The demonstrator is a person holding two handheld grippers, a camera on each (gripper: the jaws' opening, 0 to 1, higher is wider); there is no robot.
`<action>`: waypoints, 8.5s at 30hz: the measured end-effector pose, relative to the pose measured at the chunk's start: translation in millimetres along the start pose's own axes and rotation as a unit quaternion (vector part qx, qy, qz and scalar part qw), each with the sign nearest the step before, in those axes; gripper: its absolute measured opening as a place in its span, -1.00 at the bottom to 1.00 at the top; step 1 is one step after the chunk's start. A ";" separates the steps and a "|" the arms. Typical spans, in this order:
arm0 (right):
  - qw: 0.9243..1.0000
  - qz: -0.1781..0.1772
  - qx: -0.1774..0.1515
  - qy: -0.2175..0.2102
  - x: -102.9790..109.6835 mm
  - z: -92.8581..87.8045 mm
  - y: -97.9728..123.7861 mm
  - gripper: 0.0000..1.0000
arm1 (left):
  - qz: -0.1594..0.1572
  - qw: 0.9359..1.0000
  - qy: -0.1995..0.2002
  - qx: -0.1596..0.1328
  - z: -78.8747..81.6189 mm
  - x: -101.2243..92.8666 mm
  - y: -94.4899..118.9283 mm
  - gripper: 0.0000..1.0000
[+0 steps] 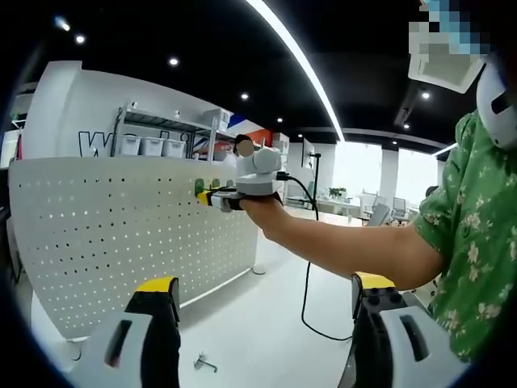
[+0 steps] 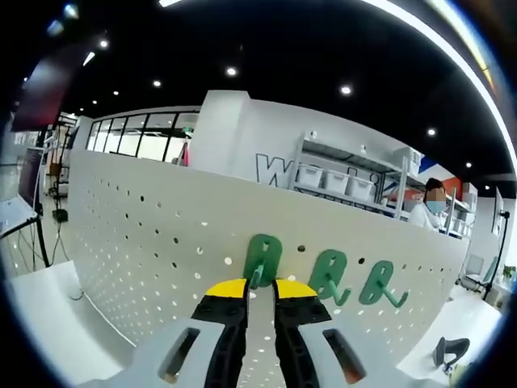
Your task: Insert the hook assembly into the mounting plate slot until the hook locks in place.
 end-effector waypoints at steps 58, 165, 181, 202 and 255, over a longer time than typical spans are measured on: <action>0.975 0.194 -0.026 -0.105 13.4 -8.2 84.9 0.66 | 0.006 1.000 -0.016 0.008 2.2 -14.2 1.2 0.81; 0.830 0.523 0.176 0.077 141.7 -164.1 75.3 -0.36 | 0.180 0.975 0.046 0.125 -95.4 -17.0 66.2 0.79; 0.807 0.542 0.185 0.146 160.6 -182.8 57.2 -0.74 | 0.183 0.973 0.051 0.132 -97.6 -16.0 63.7 0.78; 0.785 0.556 0.187 0.202 172.4 -192.9 48.2 -0.93 | 0.182 0.972 0.057 0.135 -98.3 -10.6 62.2 0.77; 0.781 0.553 0.197 0.213 177.8 -190.6 58.9 -1.00 | 0.175 0.974 0.062 0.127 -99.3 -10.9 60.8 0.75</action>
Point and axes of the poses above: the point that each gripper's makers call its tool centre point, and the gripper's own axes: y roughly backward along the fingers, x roughly to its left, z roughly out of its top, the point moved 10 cm from there along y, roughly backward along the fingers, and after that the axes turned 3 degrees about -x, right-handed, at the moved point
